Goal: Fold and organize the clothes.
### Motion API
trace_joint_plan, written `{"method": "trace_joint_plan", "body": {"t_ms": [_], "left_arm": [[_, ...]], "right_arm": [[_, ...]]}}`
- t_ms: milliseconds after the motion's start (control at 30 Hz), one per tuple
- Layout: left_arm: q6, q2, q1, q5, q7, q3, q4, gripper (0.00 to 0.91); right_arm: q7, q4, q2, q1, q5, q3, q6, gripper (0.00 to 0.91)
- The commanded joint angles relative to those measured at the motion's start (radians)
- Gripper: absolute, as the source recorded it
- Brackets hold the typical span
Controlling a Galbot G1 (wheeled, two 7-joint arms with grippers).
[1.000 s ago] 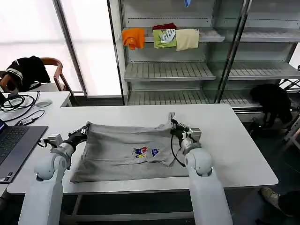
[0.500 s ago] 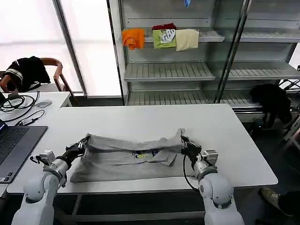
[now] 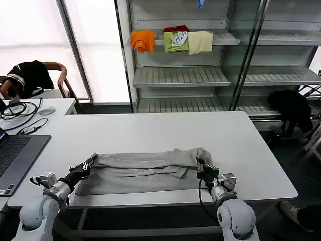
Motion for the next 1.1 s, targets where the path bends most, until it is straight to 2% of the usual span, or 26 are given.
{"method": "trace_joint_plan", "body": {"t_ms": [33, 67, 100, 133, 167, 267, 333, 400, 467, 533, 633, 867, 900, 933, 967, 1000, 1067, 1100], "left_arm": [[0.008, 0.000, 0.026, 0.033, 0.009, -0.004, -0.018, 0.010], [0.009, -0.002, 0.027, 0.040, 0.008, -0.005, -0.018, 0.131], [0.012, -0.003, 0.029, 0.044, 0.007, -0.006, -0.021, 0.625], [0.012, -0.004, 0.032, 0.053, 0.004, -0.007, -0.023, 0.625], [0.010, -0.007, 0.035, 0.066, -0.002, -0.008, -0.028, 0.907], [-0.010, -0.019, 0.048, 0.101, -0.035, -0.009, -0.058, 0.907], [-0.024, -0.029, 0.064, 0.113, -0.065, -0.011, -0.077, 0.907], [-0.046, -0.046, 0.084, 0.131, -0.100, -0.015, -0.108, 0.907], [-0.061, -0.069, 0.112, 0.151, -0.181, -0.014, -0.141, 0.907], [-0.065, -0.093, 0.138, 0.189, -0.227, -0.015, -0.165, 0.907], [-0.072, -0.116, 0.183, 0.223, -0.281, 0.000, -0.203, 0.907], [-0.033, -0.160, 0.166, 0.238, -0.307, 0.025, -0.184, 0.907], [-0.031, -0.162, 0.162, 0.238, -0.308, 0.028, -0.181, 0.856], [-0.028, -0.165, 0.158, 0.238, -0.310, 0.030, -0.178, 0.715], [-0.026, -0.169, 0.153, 0.237, -0.309, 0.031, -0.172, 0.615], [-0.024, -0.169, 0.149, 0.234, -0.309, 0.031, -0.170, 0.443], [-0.019, -0.171, 0.141, 0.232, -0.309, 0.034, -0.164, 0.322], [-0.011, -0.173, 0.134, 0.229, -0.309, 0.035, -0.160, 0.151]], "right_arm": [[0.002, 0.010, -0.005, -0.024, -0.071, 0.003, -0.001, 0.393], [0.003, 0.010, -0.006, -0.025, -0.076, 0.004, -0.002, 0.907], [0.006, 0.008, -0.008, -0.026, -0.088, 0.005, -0.004, 0.907], [0.007, 0.006, -0.008, -0.027, -0.102, 0.006, -0.003, 0.907], [0.010, 0.001, -0.008, -0.027, -0.122, 0.007, 0.000, 0.907], [0.024, -0.007, -0.009, -0.031, -0.161, 0.012, 0.034, 0.907], [0.040, -0.004, -0.009, -0.033, -0.149, 0.017, 0.066, 0.907], [0.052, 0.003, -0.010, -0.032, -0.114, 0.026, 0.127, 0.907], [0.058, 0.019, -0.015, -0.024, -0.025, 0.045, 0.233, 0.907], [0.059, 0.045, -0.022, -0.011, 0.045, 0.062, 0.269, 0.907], [0.061, 0.082, -0.029, 0.017, 0.096, 0.077, 0.264, 0.907], [0.071, 0.105, -0.030, 0.064, 0.098, 0.065, 0.232, 0.907], [0.072, 0.105, -0.029, 0.065, 0.097, 0.063, 0.230, 0.907], [0.072, 0.106, -0.027, 0.065, 0.095, 0.061, 0.229, 0.907], [0.072, 0.105, -0.026, 0.064, 0.094, 0.059, 0.228, 0.907], [0.071, 0.104, -0.026, 0.062, 0.094, 0.056, 0.228, 0.907], [0.070, 0.098, -0.024, 0.059, 0.088, 0.054, 0.230, 0.907], [0.070, 0.098, -0.024, 0.059, 0.088, 0.054, 0.230, 0.907]]}}
